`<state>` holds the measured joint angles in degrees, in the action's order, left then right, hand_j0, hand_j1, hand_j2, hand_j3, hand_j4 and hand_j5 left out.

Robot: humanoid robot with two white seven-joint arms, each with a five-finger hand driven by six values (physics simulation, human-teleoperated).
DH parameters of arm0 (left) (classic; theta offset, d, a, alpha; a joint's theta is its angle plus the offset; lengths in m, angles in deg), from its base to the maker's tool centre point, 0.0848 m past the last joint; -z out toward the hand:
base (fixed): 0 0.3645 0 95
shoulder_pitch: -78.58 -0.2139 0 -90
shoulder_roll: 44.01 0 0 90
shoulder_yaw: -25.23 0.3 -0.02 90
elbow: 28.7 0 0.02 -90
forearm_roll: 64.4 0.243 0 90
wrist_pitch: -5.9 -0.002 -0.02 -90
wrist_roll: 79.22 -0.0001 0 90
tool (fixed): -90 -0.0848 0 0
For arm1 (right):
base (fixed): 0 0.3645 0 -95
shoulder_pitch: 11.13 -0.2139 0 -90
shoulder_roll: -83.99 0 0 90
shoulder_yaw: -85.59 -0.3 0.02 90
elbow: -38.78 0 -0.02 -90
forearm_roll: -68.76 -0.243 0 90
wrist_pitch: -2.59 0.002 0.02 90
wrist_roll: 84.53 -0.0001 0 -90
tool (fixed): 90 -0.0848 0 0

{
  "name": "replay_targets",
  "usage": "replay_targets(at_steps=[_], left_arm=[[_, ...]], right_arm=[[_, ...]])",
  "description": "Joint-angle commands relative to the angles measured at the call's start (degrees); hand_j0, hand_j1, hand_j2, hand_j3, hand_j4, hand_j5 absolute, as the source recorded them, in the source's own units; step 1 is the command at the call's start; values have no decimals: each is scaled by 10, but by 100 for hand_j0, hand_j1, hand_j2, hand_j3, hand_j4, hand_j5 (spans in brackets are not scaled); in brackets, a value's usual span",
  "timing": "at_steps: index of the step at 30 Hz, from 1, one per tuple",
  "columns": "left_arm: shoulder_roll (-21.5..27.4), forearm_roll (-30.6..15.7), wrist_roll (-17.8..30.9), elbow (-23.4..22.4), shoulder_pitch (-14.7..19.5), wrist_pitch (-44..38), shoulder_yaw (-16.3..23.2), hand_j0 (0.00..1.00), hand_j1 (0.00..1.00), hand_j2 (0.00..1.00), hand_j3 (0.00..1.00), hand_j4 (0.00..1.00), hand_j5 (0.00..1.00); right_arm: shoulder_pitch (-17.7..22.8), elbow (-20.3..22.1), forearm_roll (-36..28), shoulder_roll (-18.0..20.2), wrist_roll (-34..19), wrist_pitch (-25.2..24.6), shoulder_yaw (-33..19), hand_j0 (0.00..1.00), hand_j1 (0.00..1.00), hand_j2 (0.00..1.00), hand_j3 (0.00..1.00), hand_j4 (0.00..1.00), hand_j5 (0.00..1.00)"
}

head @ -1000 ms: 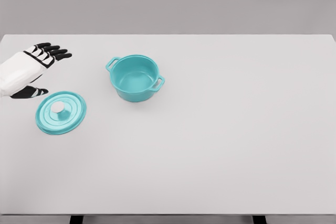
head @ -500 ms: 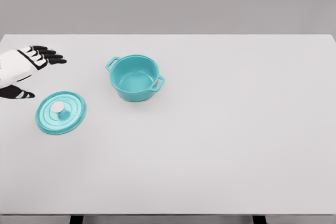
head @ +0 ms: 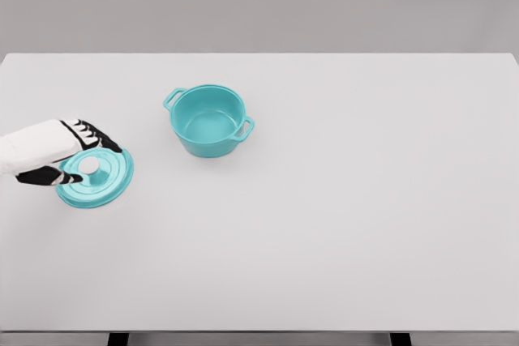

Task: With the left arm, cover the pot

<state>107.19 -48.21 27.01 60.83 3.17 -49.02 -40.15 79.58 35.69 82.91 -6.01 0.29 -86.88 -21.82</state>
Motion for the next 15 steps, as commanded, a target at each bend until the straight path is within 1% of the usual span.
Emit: replay_targets(at_steps=[1,3,5,6,15], left_arm=[[-1,-4,-1,-8,0,-1,13,76,76,76,76,76,76],[-2,-5,-1,-18,0,-1,19,75,75,75,75,75,75],[-6,-4,-1,-30,1,-1,21,72,72,72,72,72,72],[-14,-3,-1,-33,1,-1,21,72,72,72,72,72,72],[-27,3,-1,-66,13,-1,21,73,73,73,73,73,73]], right_arm=[[0,-1,0,0,0,0,0,100,100,100,100,100,100],[0,0,0,0,0,0,0,100,100,100,100,100,100],[0,0,0,0,0,0,0,100,100,100,100,100,100],[0,0,0,0,0,0,0,100,100,100,100,100,100],[0,-1,0,0,0,0,0,100,100,100,100,100,100]])
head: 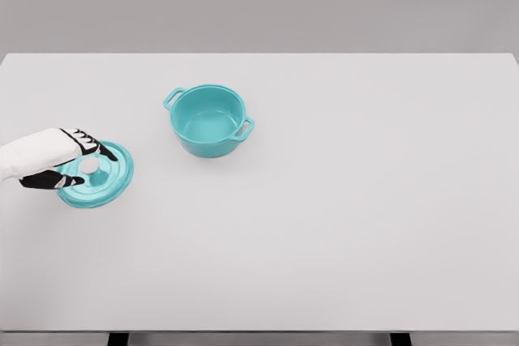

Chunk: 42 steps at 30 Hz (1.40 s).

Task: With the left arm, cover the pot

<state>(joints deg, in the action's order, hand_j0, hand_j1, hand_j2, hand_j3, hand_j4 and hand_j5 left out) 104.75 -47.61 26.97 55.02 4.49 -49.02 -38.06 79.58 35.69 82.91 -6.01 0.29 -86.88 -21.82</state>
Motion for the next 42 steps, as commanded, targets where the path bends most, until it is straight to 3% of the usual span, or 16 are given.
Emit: replay_targets(at_steps=[1,18,42], left_arm=[[-2,-3,0,-8,0,-1,0,73,73,73,73,73,73],[-35,13,0,-58,8,-1,0,73,73,73,73,73,73],[-47,55,0,-63,24,-1,-1,73,73,73,73,73,73]], right_arm=[[0,-1,0,0,0,0,0,100,100,100,100,100,100],[0,0,0,0,0,0,0,100,100,100,100,100,100],[0,0,0,0,0,0,0,100,100,100,100,100,100]])
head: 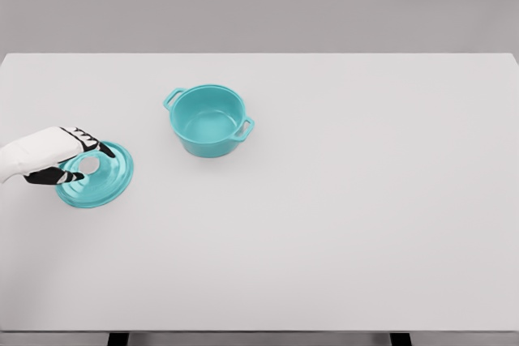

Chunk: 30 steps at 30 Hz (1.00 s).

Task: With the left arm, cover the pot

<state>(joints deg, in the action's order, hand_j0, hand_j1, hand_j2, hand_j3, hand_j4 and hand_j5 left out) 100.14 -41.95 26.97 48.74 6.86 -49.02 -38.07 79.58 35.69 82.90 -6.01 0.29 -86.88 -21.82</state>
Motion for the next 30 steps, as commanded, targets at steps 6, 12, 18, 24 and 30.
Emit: replay_targets(at_steps=[6,12,18,24,30], left_arm=[[-2,-1,0,-8,0,-1,0,72,72,72,72,72,72],[-8,3,-1,-7,-1,-1,0,67,67,67,67,67,67],[-8,2,-2,-8,-2,-1,0,64,64,64,64,64,64],[-8,2,-3,-8,-5,-1,1,64,64,64,64,64,64],[-8,2,-3,-8,-7,-1,1,59,59,59,59,59,59]], right_arm=[[0,-1,0,0,0,0,0,100,100,100,100,100,100],[0,0,0,0,0,0,0,100,100,100,100,100,100],[0,0,0,0,0,0,0,100,100,100,100,100,100],[0,0,0,0,0,0,0,100,100,100,100,100,100],[0,0,0,0,0,0,0,100,100,100,100,100,100]])
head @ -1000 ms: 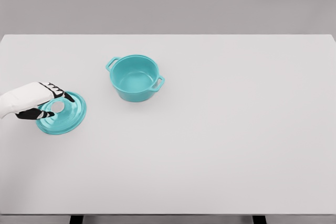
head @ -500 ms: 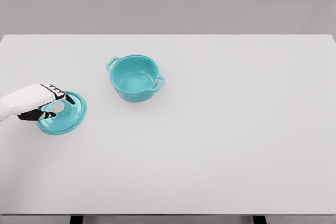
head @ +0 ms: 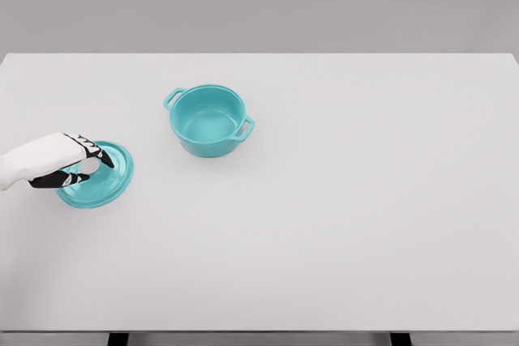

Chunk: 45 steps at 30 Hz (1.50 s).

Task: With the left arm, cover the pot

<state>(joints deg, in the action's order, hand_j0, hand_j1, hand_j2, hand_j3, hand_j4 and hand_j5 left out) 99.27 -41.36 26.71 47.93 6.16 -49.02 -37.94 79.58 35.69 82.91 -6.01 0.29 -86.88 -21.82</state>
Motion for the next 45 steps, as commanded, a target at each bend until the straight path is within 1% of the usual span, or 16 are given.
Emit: replay_targets(at_steps=[1,11,20,23,25,28,35,38,45], left_arm=[[1,-4,0,0,0,-1,0,59,59,59,59,59,59],[2,-5,0,1,-1,-1,-2,52,52,52,52,52,52],[10,-11,0,9,6,-1,-6,52,52,52,52,52,52],[23,-11,0,14,10,-1,-8,52,52,52,52,52,52],[23,-11,0,17,16,-1,-8,52,52,52,52,52,52],[38,-12,-1,27,22,-1,-9,51,51,51,51,51,51],[36,-12,-2,27,56,-1,-9,51,51,51,51,51,51],[36,-20,-2,27,62,-1,-9,51,51,51,51,51,51],[30,-22,-2,30,79,-1,-8,51,51,51,51,51,51]], right_arm=[[0,0,0,0,0,0,0,100,100,100,100,100,100],[0,-1,0,0,0,0,0,100,100,100,100,100,100],[0,0,0,0,0,0,0,100,100,100,100,100,100],[0,0,0,0,0,0,0,100,100,100,100,100,100],[0,0,0,0,0,0,0,100,100,100,100,100,100],[0,0,0,0,0,0,0,100,100,100,100,100,100],[0,0,0,0,0,0,0,100,100,100,100,100,100],[0,0,0,0,0,0,0,100,100,100,100,100,100],[0,0,0,0,0,0,0,100,100,100,100,100,100]])
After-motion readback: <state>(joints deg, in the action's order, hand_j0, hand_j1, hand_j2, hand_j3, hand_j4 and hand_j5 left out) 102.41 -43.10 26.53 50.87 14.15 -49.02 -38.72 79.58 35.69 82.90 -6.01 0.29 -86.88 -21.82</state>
